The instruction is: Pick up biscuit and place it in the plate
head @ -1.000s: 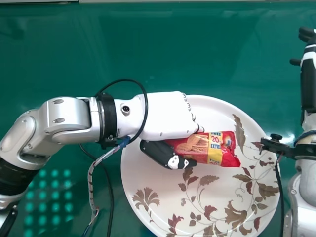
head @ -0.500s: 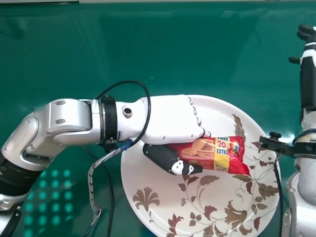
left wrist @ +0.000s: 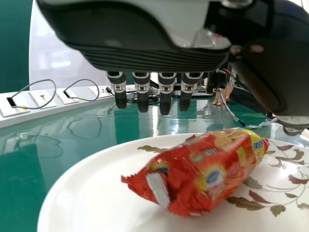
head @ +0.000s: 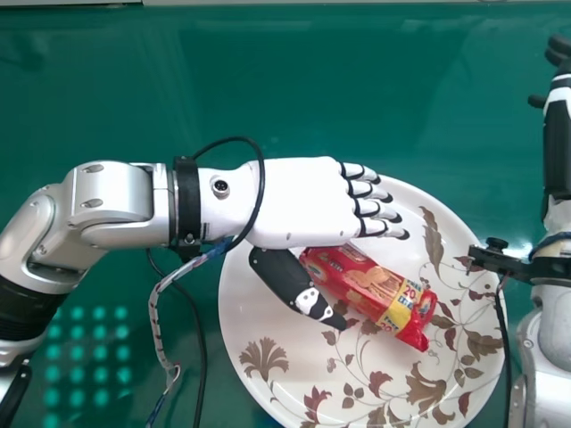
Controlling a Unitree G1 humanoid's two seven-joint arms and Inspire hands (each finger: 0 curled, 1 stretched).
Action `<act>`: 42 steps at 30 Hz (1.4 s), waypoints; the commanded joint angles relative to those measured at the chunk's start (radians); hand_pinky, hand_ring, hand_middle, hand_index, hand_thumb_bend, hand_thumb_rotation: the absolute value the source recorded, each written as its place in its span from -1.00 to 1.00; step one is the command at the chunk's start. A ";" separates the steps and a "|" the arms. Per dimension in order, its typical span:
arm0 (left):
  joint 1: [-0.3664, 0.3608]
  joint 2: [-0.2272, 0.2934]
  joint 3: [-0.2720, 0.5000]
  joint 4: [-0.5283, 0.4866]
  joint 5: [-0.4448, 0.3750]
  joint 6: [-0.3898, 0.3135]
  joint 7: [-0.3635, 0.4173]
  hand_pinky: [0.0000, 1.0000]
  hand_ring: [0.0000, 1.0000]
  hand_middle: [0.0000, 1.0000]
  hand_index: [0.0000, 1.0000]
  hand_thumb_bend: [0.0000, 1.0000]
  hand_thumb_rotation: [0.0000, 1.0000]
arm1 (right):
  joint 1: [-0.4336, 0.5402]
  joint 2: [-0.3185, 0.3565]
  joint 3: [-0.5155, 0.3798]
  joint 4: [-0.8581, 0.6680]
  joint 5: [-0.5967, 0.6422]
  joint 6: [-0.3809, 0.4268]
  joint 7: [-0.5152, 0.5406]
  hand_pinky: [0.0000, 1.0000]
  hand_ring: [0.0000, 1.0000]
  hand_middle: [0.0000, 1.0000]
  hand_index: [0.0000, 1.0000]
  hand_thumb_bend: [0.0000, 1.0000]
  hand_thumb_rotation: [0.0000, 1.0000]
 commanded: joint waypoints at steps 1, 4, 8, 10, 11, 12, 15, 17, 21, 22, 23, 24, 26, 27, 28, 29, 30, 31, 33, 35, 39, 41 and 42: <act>-0.009 0.012 0.012 -0.009 0.001 -0.012 -0.001 1.00 1.00 1.00 1.00 1.00 1.00 | 0.009 0.009 -0.005 0.003 0.010 -0.012 -0.010 0.48 0.67 0.75 0.73 -0.24 -0.37; -0.009 0.017 0.030 -0.007 -0.005 -0.019 0.016 0.98 1.00 1.00 1.00 1.00 1.00 | 0.012 0.011 -0.003 -0.003 0.004 -0.009 -0.012 0.50 0.69 0.76 0.72 -0.25 -0.39; 0.009 0.013 0.080 0.007 -0.006 -0.024 0.073 0.85 0.99 0.99 1.00 0.87 1.00 | 0.018 0.013 0.000 -0.006 -0.008 -0.006 -0.016 0.51 0.69 0.76 0.71 -0.25 -0.36; 0.024 0.016 0.114 0.001 0.004 -0.001 0.099 0.81 0.98 0.95 1.00 0.79 1.00 | 0.021 0.014 0.001 -0.004 -0.009 -0.009 -0.018 0.51 0.69 0.75 0.71 -0.24 -0.33; 0.031 0.019 0.130 -0.003 0.007 0.008 0.109 0.78 0.97 0.93 1.00 0.73 1.00 | 0.024 0.011 0.001 -0.002 -0.011 -0.014 -0.019 0.50 0.68 0.74 0.71 -0.24 -0.33; 0.037 0.024 0.147 -0.004 0.003 0.018 0.117 0.76 0.96 0.92 1.00 0.67 1.00 | 0.026 0.009 0.002 0.000 -0.012 -0.017 -0.019 0.49 0.68 0.74 0.71 -0.25 -0.34; 0.071 0.040 0.210 -0.011 -0.002 0.029 0.162 0.72 0.86 0.87 0.98 0.44 1.00 | 0.033 0.009 0.005 -0.002 -0.017 -0.016 -0.020 0.47 0.65 0.72 0.71 -0.24 -0.31; 0.114 0.054 0.267 -0.029 -0.005 0.041 0.198 0.63 0.78 0.81 0.94 0.32 1.00 | 0.039 0.014 0.006 -0.007 -0.016 -0.013 -0.021 0.49 0.66 0.72 0.71 -0.23 -0.30; 0.231 0.075 0.404 -0.099 0.007 0.072 0.275 0.51 0.66 0.70 0.84 0.15 1.00 | 0.050 0.014 0.004 -0.010 -0.021 -0.017 -0.025 0.48 0.66 0.72 0.70 -0.20 -0.26; 0.258 0.079 0.436 -0.114 0.008 0.080 0.291 0.44 0.62 0.67 0.82 0.10 1.00 | 0.052 0.013 0.003 -0.010 -0.021 -0.018 -0.026 0.48 0.66 0.72 0.70 -0.20 -0.25; 0.290 0.083 0.470 -0.136 0.006 0.103 0.295 0.40 0.61 0.66 0.80 0.06 1.00 | 0.052 0.013 0.003 -0.010 -0.023 -0.017 -0.026 0.48 0.67 0.72 0.70 -0.19 -0.24; 0.322 0.083 0.503 -0.162 0.000 0.133 0.295 0.45 0.64 0.68 0.81 0.03 1.00 | 0.053 0.012 0.003 -0.010 -0.024 -0.017 -0.026 0.49 0.68 0.72 0.69 -0.18 -0.21; 0.380 0.080 0.563 -0.191 -0.036 0.170 0.306 0.57 0.68 0.69 0.82 0.03 1.00 | 0.053 0.011 0.001 -0.006 -0.021 -0.019 -0.025 0.52 0.70 0.74 0.69 -0.18 -0.21; 0.406 0.073 0.592 -0.192 -0.048 0.167 0.329 0.60 0.69 0.68 0.82 -0.02 1.00 | 0.052 0.011 -0.001 -0.003 -0.013 -0.022 -0.023 0.52 0.70 0.74 0.69 -0.19 -0.24; 0.431 0.068 0.617 -0.193 -0.064 0.166 0.347 0.58 0.68 0.66 0.80 -0.05 1.00 | 0.051 0.009 -0.003 0.000 -0.008 -0.023 -0.020 0.52 0.70 0.74 0.70 -0.18 -0.26; 0.459 0.063 0.641 -0.194 -0.087 0.167 0.360 0.61 0.69 0.66 0.79 -0.11 0.97 | 0.049 0.008 -0.003 0.003 -0.006 -0.022 -0.018 0.51 0.69 0.74 0.70 -0.17 -0.25; 0.487 0.060 0.664 -0.198 -0.107 0.173 0.367 0.65 0.70 0.67 0.80 -0.17 0.95 | 0.046 0.008 -0.004 0.004 -0.001 -0.021 -0.016 0.47 0.67 0.73 0.69 -0.16 -0.25; 0.513 0.057 0.684 -0.202 -0.124 0.176 0.376 0.65 0.70 0.70 0.82 -0.24 0.95 | 0.044 0.006 -0.005 0.006 0.000 -0.019 -0.015 0.42 0.64 0.72 0.69 -0.15 -0.25; 0.567 0.027 0.723 -0.206 -0.157 0.179 0.412 0.53 0.64 0.68 0.79 -0.35 0.83 | 0.040 0.005 -0.008 0.011 0.010 -0.020 -0.011 0.39 0.63 0.70 0.69 -0.13 -0.23; 0.617 -0.013 0.755 -0.214 -0.196 0.199 0.443 0.45 0.57 0.61 0.71 -0.45 0.66 | 0.038 0.002 -0.010 0.014 0.016 -0.020 -0.007 0.43 0.64 0.71 0.70 -0.13 -0.22; 0.694 -0.125 0.771 -0.220 -0.349 0.228 0.499 0.31 0.49 0.57 0.61 -0.61 0.22 | 0.031 -0.009 -0.021 0.030 0.016 -0.025 -0.009 0.38 0.63 0.70 0.68 -0.11 -0.18; 0.725 -0.183 0.765 -0.219 -0.370 0.228 0.537 0.19 0.43 0.53 0.57 -0.64 0.09 | 0.025 -0.013 -0.032 0.040 0.031 -0.026 -0.005 0.18 0.52 0.66 0.67 -0.07 -0.17; 0.740 -0.209 0.761 -0.221 -0.369 0.231 0.555 0.15 0.41 0.52 0.56 -0.68 0.08 | 0.023 -0.015 -0.035 0.041 0.035 -0.024 -0.003 0.19 0.53 0.65 0.66 -0.07 -0.17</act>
